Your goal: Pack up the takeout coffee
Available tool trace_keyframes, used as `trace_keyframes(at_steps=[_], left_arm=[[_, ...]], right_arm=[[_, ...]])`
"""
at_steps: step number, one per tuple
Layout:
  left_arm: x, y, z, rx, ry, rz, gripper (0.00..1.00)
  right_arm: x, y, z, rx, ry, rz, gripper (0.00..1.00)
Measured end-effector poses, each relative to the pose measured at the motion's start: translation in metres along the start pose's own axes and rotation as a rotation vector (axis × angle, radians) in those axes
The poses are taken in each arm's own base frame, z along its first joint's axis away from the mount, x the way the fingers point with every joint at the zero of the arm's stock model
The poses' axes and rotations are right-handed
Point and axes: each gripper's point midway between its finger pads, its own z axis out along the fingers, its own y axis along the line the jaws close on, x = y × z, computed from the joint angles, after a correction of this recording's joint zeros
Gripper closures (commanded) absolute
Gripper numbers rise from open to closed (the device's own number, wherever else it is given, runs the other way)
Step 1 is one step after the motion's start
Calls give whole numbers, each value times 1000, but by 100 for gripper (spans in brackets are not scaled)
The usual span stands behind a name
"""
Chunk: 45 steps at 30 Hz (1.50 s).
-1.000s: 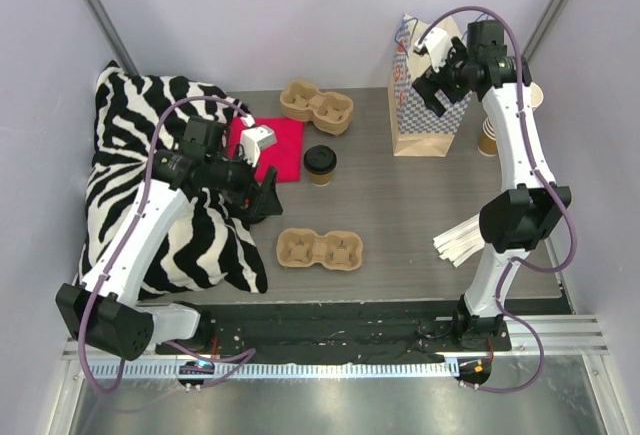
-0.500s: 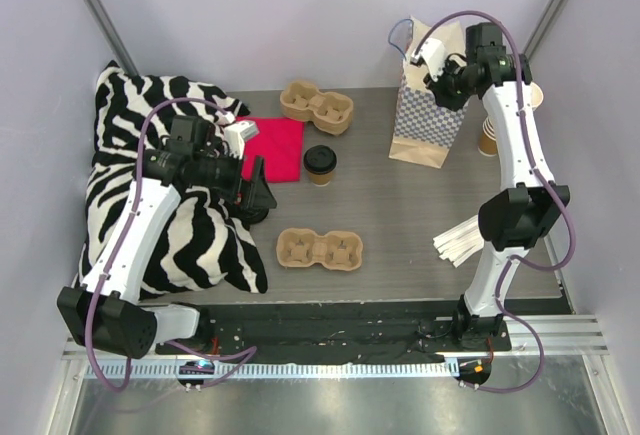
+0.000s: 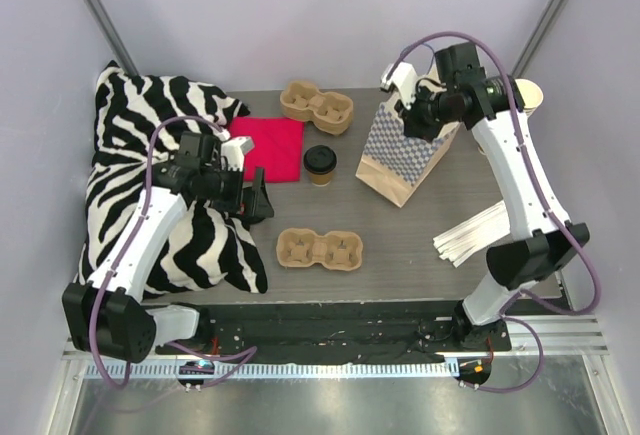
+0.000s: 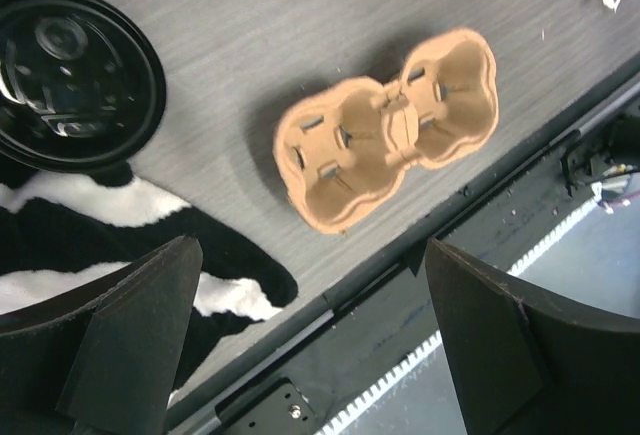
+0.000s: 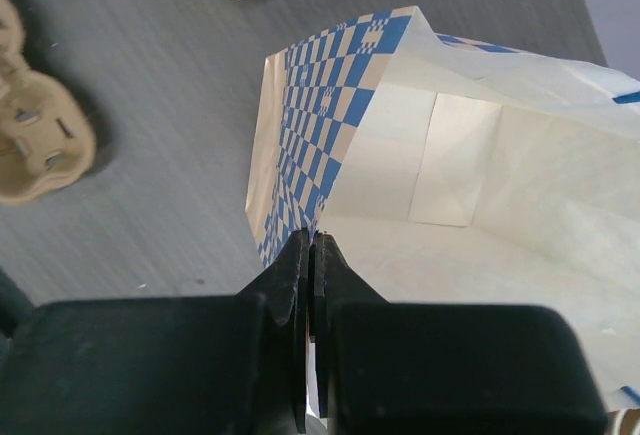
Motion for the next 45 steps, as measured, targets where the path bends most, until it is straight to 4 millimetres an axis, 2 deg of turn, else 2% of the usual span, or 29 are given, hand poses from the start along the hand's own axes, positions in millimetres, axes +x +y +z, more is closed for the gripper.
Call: trace_keyframes(at_steps=[4, 7, 9, 11, 14, 16, 18, 19, 22, 25, 29, 33, 38, 42, 45], left_arm=[[13, 1, 7, 23, 65, -20, 16], [35, 5, 19, 38, 134, -77, 27], [48, 3, 23, 57, 169, -120, 34], [52, -2, 25, 72, 183, -147, 41], [53, -6, 30, 72, 173, -200, 41], [60, -5, 33, 62, 173, -253, 41], [75, -1, 38, 28, 189, -334, 41], [84, 2, 41, 10, 202, -375, 41], [105, 8, 51, -48, 230, -467, 42], [112, 7, 58, -76, 223, -497, 43], [102, 1, 66, -77, 174, -488, 46], [93, 4, 75, -86, 124, -496, 50], [103, 11, 89, -108, 129, -520, 53], [112, 13, 97, -120, 146, -536, 57], [114, 14, 101, -123, 145, -547, 62]], right_arm=[[4, 38, -8, -53, 6, -16, 99], [4, 57, -10, -82, 3, -18, 99], [3, 66, -10, -95, 2, -13, 99], [4, 73, -9, -109, 5, -4, 99], [5, 78, -9, -115, 10, 16, 98], [6, 79, -9, -115, 13, 25, 90], [6, 79, -11, -110, 13, 34, 81], [6, 79, -11, -108, 12, 39, 72], [5, 79, -14, -100, 8, 46, 59], [4, 79, -16, -97, 4, 56, 57], [-2, 77, -20, -84, -14, 66, 50], [-15, 68, -27, -39, -61, 80, 46], [-39, 43, -46, 70, -165, 132, 46], [-53, -2, -74, 224, -271, 228, 46], [-61, -50, -103, 351, -352, 308, 46]])
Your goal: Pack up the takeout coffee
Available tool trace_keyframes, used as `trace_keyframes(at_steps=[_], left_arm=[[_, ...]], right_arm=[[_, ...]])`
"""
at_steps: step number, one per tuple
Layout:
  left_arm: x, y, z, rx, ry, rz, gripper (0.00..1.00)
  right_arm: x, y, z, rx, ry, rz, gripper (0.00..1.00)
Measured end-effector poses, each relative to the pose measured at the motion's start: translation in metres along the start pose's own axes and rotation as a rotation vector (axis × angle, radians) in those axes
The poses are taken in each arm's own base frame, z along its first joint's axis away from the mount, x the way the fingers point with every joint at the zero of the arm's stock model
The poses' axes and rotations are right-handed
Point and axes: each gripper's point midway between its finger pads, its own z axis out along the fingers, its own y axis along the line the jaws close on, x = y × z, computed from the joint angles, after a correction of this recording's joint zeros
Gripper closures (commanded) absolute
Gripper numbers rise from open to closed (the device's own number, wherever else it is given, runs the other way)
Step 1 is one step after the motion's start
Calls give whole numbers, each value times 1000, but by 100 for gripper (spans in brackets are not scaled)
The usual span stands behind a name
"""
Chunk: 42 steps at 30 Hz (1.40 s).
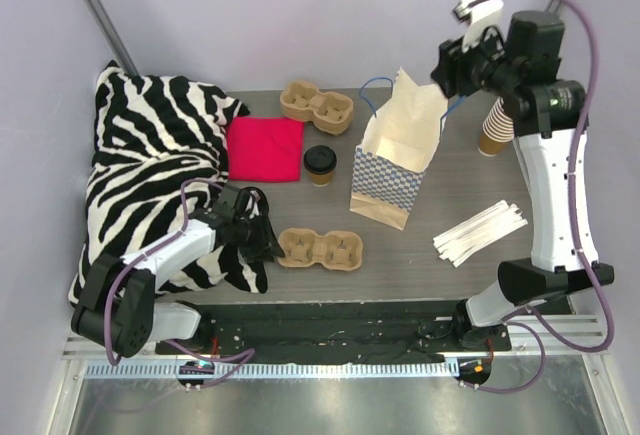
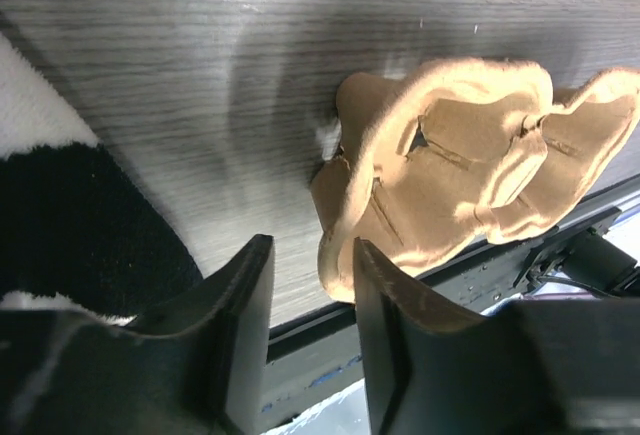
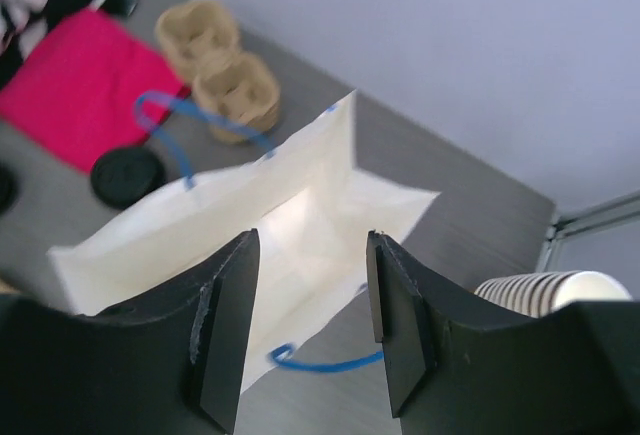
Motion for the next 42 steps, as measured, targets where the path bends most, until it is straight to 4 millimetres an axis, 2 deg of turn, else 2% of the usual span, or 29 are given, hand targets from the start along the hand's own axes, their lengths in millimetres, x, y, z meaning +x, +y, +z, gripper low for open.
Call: trace_keyframes(at_steps=[3, 5, 9, 14, 16, 18, 24, 34, 42], left_arm=[[-2, 0, 2, 2, -8, -1, 71], [-3, -1, 2, 5, -15, 1, 76], [-6, -2, 3, 12, -26, 6, 81], [-7, -3, 6, 14, -26, 9, 96], [-8, -3, 6, 16, -28, 11, 100], [-9, -4, 5, 18, -30, 15, 100], [-10, -6, 5, 18, -33, 26, 100], [-9, -8, 5, 13, -39, 64, 100], [-12, -13, -6, 15, -48, 112, 100]], right_arm=[[-24, -43, 2, 86, -78, 41, 45], [-30, -66, 8, 115, -108, 62, 45], [-15, -98, 33, 128, -93, 99, 44], [19, -114, 71, 88, -26, 131, 37], [32, -117, 85, 67, -2, 128, 32], [45, -117, 97, 33, 20, 112, 28], [61, -112, 115, -58, 35, 43, 20], [92, -91, 120, -217, 101, -93, 20], [125, -82, 141, -289, 175, -156, 24]])
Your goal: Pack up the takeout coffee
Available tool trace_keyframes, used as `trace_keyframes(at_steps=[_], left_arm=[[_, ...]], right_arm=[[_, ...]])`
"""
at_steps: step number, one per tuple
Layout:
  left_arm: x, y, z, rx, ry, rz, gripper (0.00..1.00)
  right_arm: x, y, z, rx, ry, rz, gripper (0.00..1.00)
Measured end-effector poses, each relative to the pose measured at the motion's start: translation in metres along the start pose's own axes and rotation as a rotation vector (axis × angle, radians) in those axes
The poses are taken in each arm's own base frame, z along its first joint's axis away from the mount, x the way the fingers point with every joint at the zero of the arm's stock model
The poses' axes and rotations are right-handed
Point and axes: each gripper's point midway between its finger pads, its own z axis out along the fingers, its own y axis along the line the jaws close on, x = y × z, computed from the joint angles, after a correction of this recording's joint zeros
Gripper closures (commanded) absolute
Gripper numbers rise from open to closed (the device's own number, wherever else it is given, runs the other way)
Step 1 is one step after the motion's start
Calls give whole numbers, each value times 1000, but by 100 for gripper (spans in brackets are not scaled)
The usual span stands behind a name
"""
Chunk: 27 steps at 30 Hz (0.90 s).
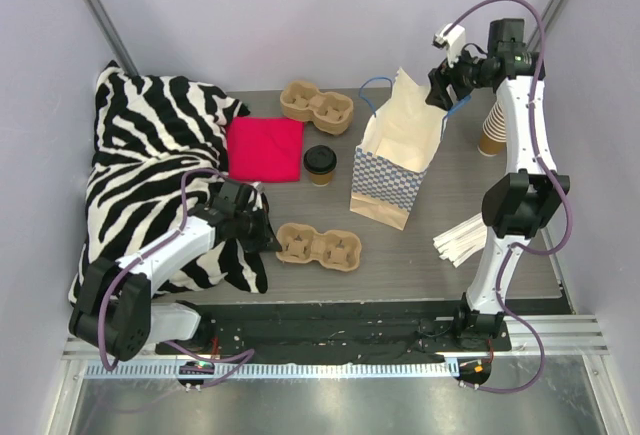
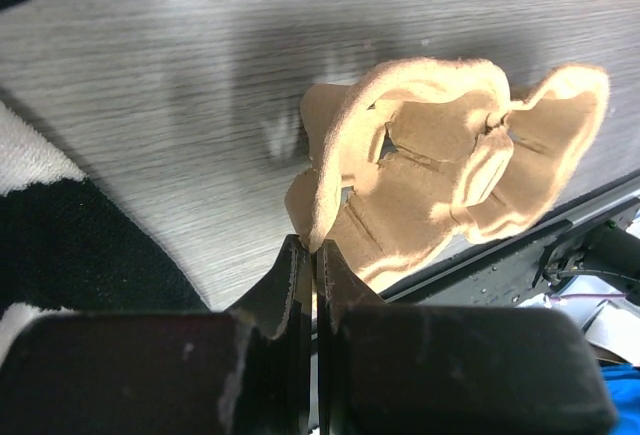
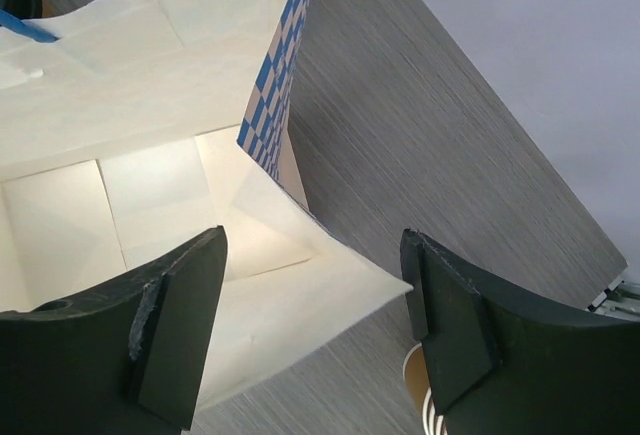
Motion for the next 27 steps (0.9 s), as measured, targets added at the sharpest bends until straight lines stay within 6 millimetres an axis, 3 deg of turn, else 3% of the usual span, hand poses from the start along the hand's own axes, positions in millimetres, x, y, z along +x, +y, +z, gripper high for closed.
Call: trace_keyframes(at_steps=[6, 9, 13, 16, 21, 27], left_arm=[[-7, -10, -13, 12, -20, 61, 100], [-5, -8, -16, 4, -12, 74, 100], [-1, -4, -16, -9, 4, 83, 100], [0, -3, -17, -11, 8, 85, 100], [0, -4, -17, -10, 9, 85, 100], [-3, -8, -19, -2, 2, 90, 100]], right_arm=[[2, 7, 14, -25, 24, -60, 26], [0, 9, 17, -27, 28, -100, 20], [0, 8, 19, -14, 46, -140, 4], [-2, 5, 18, 1, 48, -165, 2], [-12, 2, 15, 31, 50, -241, 5], [-24, 19, 28, 13, 72, -349, 24]])
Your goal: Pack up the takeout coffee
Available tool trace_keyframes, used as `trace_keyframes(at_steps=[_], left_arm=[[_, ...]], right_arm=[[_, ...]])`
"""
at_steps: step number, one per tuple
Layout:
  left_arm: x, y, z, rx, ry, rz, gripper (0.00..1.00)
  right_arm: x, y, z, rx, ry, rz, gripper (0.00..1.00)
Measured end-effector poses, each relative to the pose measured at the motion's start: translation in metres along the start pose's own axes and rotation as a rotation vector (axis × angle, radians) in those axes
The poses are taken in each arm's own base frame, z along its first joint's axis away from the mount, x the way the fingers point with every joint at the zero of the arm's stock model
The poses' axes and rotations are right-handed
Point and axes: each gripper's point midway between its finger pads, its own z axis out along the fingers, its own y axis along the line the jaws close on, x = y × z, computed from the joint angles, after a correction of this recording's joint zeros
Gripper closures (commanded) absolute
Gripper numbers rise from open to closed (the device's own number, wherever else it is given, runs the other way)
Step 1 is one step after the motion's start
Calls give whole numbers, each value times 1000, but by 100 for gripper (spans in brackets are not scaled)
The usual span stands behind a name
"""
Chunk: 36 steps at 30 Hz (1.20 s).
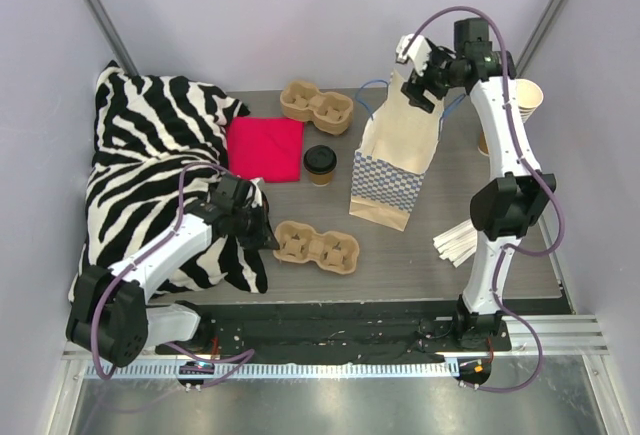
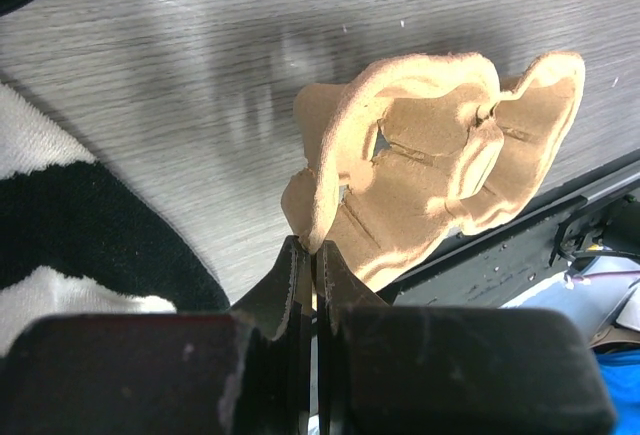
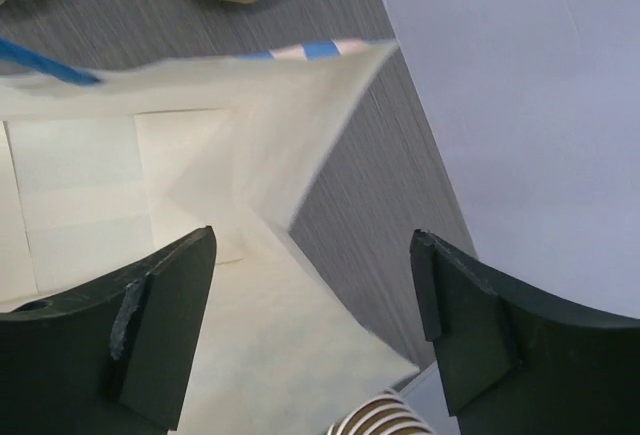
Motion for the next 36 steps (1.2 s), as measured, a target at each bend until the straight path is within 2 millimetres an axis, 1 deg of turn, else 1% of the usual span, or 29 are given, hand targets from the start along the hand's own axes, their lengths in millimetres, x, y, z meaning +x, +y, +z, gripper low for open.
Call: trace_keyframes(at_steps=[1, 3, 4, 6, 7, 8, 9, 10, 11, 15, 17, 19, 22, 25, 29, 30, 33, 36], left_arm=[[-1, -1, -1, 0, -1, 3, 100], [-3, -3, -6, -1, 1, 20, 100], [-5, -5, -9, 0, -2, 33, 100], [-9, -10, -17, 7, -14, 67, 100], [-12, -13, -23, 12, -22, 89, 100], [-15, -17, -28, 20, -32, 113, 100], [-18, -21, -35, 30, -44, 144, 100], [-20, -24, -40, 40, -55, 165, 100], [-22, -28, -46, 50, -63, 190, 100], [-30, -40, -70, 67, -88, 304, 100], [-36, -47, -82, 73, -105, 366, 100], [-44, -57, -101, 88, -138, 458, 100], [-56, -75, -136, 116, -216, 613, 100], [-67, -102, -185, 157, -332, 807, 100], [-75, -131, -250, 173, -474, 1040, 100], [-77, -136, -261, 169, -504, 1078, 100], [-85, -153, -296, 141, -586, 1194, 100], [-97, -169, -318, 120, -644, 1262, 100]], right_arm=[[-4, 3, 2, -6, -1, -14, 32], [-10, 7, 6, -13, 0, -38, 44], [-13, 10, 10, -21, 0, -48, 55], [-14, 12, 14, -28, 3, -60, 69], [-12, 12, 17, -31, 9, -60, 82], [-10, 12, 19, -33, 15, -59, 87], [-6, 11, 21, -36, 21, -55, 94], [-5, 11, 22, -36, 23, -61, 97], [-4, 11, 22, -39, 26, -59, 99], [-4, 12, 18, -44, 19, -57, 99], [-7, 14, 16, -51, 11, -56, 99], [-14, 18, 9, -57, -3, -59, 99], [-31, 23, -7, -55, -34, -62, 99], [-56, 28, -28, -40, -85, -60, 99], [-93, 41, -57, -28, -158, -54, 99], [-100, 45, -64, -28, -173, -40, 99], [-114, 58, -73, -44, -197, -3, 99], [-120, 70, -78, -67, -202, 54, 99]])
